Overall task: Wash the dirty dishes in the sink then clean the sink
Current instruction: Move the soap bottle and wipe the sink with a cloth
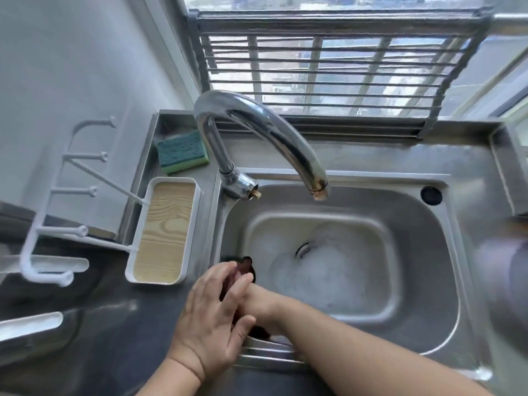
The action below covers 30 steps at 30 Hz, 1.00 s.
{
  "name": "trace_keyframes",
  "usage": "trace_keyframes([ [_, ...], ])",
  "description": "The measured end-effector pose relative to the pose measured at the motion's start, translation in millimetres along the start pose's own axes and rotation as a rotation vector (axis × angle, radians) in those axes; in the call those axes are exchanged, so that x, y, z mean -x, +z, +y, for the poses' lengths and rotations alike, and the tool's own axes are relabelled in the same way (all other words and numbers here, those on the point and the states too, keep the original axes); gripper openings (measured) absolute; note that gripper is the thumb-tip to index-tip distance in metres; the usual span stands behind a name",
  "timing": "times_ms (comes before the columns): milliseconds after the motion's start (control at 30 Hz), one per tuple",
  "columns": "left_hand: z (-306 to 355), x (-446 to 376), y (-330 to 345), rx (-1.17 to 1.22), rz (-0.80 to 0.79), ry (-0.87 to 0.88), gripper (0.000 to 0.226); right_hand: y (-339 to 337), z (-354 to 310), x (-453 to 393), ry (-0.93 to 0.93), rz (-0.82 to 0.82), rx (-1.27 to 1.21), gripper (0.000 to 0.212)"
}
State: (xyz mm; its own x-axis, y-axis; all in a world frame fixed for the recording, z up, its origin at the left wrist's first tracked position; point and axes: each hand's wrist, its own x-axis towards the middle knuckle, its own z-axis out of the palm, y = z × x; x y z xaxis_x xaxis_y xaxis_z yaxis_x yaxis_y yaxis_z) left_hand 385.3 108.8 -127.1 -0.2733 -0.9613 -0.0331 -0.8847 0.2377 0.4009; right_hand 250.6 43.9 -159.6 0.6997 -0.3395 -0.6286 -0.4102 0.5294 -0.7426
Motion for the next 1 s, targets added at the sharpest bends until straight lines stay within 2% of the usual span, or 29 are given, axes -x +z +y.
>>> trace_keyframes([
  [67, -2, 0, 2, 0.001, 0.011, -0.004, 0.064, -11, -24, -23, 0.114, 0.161, -0.462, 0.046],
  [133, -6, 0, 5, -0.029, 0.026, 0.000, 0.065, -39, -47, -48, 0.021, 0.389, -0.777, 0.043],
  [233, -6, -1, 7, -0.074, 0.028, 0.008, 0.061, -75, -71, -72, -0.143, 0.539, -1.130, 0.027],
  [267, -7, -1, 8, -0.104, 0.029, 0.022, 0.058, -75, -71, -76, -0.162, 0.568, -1.125, 0.024],
  [333, -5, -3, 6, -0.164, 0.012, 0.058, 0.049, -61, -52, -81, -0.041, 0.599, -0.868, 0.039],
  [400, -5, -8, 4, -0.217, -0.002, 0.104, 0.029, -36, -30, -71, 0.088, 0.525, -0.562, 0.055],
  [467, -3, -11, 1, -0.229, -0.048, 0.115, 0.014, -21, 0, -43, 0.153, 0.335, -0.290, 0.057],
  [567, -2, -13, -2, -0.245, -0.103, 0.098, 0.011, -28, 28, 16, 0.231, 0.005, 0.179, 0.037],
  [667, 3, -14, -6, -0.271, -0.150, 0.093, 0.012, -53, 19, 78, 0.226, -0.196, 0.331, 0.052],
  [733, 5, -15, -8, -0.287, -0.172, 0.109, 0.016, -72, 16, 112, 0.237, -0.238, 0.453, 0.055],
  [800, 6, -17, -10, -0.312, -0.187, 0.132, 0.019, -100, 30, 147, 0.399, -0.241, 0.656, 0.061],
  [867, 6, -17, -10, -0.339, -0.199, 0.143, 0.020, -132, 43, 179, 0.654, -0.222, 0.990, 0.066],
  [900, 7, -16, -9, -0.345, -0.210, 0.141, 0.020, -145, 47, 192, 0.717, -0.207, 1.183, 0.066],
  [967, 8, -18, -8, -0.349, -0.224, 0.124, 0.021, -164, 49, 204, 0.741, -0.281, 1.510, 0.055],
  [1000, 8, -18, -8, -0.344, -0.232, 0.109, 0.022, -174, 47, 202, 0.739, -0.324, 1.593, 0.050],
])
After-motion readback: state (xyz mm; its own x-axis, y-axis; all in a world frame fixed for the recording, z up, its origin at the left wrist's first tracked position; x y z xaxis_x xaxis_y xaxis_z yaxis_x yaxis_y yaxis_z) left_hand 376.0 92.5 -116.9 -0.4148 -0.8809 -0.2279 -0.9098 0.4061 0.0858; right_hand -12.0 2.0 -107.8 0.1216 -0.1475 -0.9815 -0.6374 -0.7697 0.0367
